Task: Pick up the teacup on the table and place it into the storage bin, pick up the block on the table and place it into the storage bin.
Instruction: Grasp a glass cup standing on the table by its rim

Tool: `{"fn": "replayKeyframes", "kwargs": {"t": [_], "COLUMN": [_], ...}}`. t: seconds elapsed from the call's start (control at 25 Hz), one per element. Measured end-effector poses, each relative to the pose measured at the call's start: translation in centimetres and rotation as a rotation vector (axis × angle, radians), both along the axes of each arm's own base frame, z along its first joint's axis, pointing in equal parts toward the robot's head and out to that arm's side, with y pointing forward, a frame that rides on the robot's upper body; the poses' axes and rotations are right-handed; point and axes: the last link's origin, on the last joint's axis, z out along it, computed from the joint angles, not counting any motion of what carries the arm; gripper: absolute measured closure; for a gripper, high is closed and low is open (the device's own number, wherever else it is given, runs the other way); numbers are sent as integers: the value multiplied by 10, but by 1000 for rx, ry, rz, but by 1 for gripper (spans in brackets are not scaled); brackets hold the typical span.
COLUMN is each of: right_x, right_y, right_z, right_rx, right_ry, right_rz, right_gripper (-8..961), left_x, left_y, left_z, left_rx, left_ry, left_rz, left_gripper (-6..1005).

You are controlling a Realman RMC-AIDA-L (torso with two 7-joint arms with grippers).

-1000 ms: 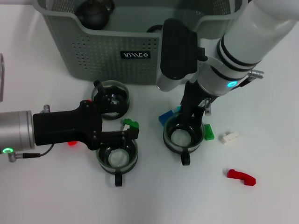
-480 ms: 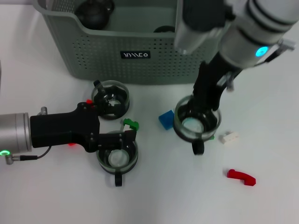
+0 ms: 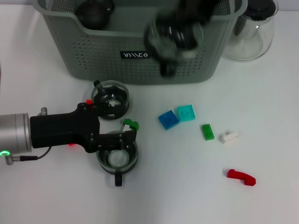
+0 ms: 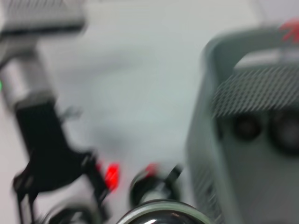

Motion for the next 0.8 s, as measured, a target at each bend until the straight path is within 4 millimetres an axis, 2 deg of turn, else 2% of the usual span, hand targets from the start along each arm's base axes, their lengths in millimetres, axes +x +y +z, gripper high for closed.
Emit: {"fn": "replayKeyframes", "kwargs": {"t": [0.16,0.28,0.52,0.68,0.8], "right_x": [-19,-20,4,21,31], "right_y": [23,45,88,105,109], "right_z": [17,18,-17,-41,-56], "right_rx": [146,281,459,533,559], "right_ry": [65,50,-65,-126,-153], "right_rz": [-2,-11,-26,-7,11], "right_gripper": [862,859,852,847,844], "left_x": [1,2,3,3,2], "left_y": [1,2,3,3,3], "left_z": [0,0,0,0,0], "left_rx": [-1,0,0,1,3], "left_ry": [-2,-1,-1,-1,1], "left_rz": [-5,-8,-10,-10,-7], "left_gripper": [205,208,214,217,220]}}
